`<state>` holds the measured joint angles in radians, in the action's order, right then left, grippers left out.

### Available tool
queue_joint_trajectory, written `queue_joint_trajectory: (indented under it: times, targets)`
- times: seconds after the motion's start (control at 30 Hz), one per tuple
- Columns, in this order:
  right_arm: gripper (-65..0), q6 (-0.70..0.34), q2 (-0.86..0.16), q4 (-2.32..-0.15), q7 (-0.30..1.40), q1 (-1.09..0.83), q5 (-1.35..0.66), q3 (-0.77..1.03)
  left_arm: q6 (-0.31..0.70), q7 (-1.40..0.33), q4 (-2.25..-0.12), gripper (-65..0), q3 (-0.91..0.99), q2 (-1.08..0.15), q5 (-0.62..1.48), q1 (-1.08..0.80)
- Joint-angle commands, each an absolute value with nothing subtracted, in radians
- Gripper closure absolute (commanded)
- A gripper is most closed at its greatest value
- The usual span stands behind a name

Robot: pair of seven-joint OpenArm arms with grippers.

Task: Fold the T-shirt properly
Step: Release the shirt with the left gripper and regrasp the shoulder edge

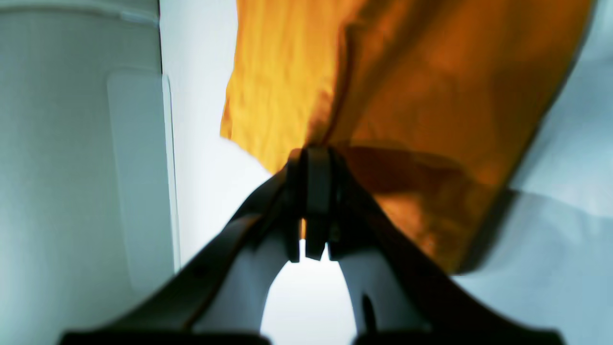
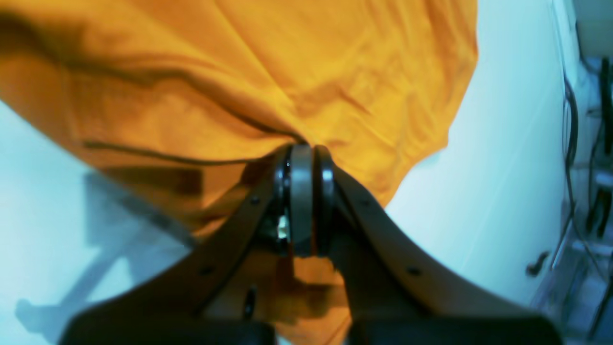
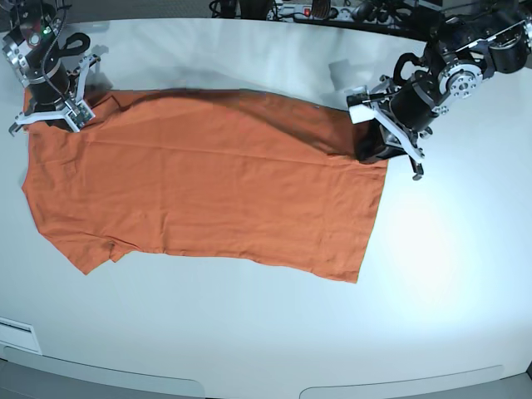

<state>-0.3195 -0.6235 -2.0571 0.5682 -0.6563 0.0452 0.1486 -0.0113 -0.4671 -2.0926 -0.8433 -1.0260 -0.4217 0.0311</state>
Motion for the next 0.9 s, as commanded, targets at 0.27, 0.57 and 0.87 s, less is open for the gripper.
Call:
queue_joint_trajectory:
  times: [0.27,0.57,0.87]
  targets:
    - [0.0,-0.302,-0.637,-2.011,0.554,-0.601,0.006,0.158,-0.03,-0.422,-2.053,0.0,-0.836,-1.0,-0.41,0.112]
    - [0.0,-0.297,-0.638,-2.011,0.548,-0.601,-0.009,0.158,-0.059,-0.406,-2.053,0.0,-0.836,-1.0,-0.342,0.186]
    - [0.0,-0.394,-0.652,-2.011,0.535,-0.571,-0.079,0.157,0.034,-0.37,-2.053,0.0,-0.836,-1.0,-0.319,0.186]
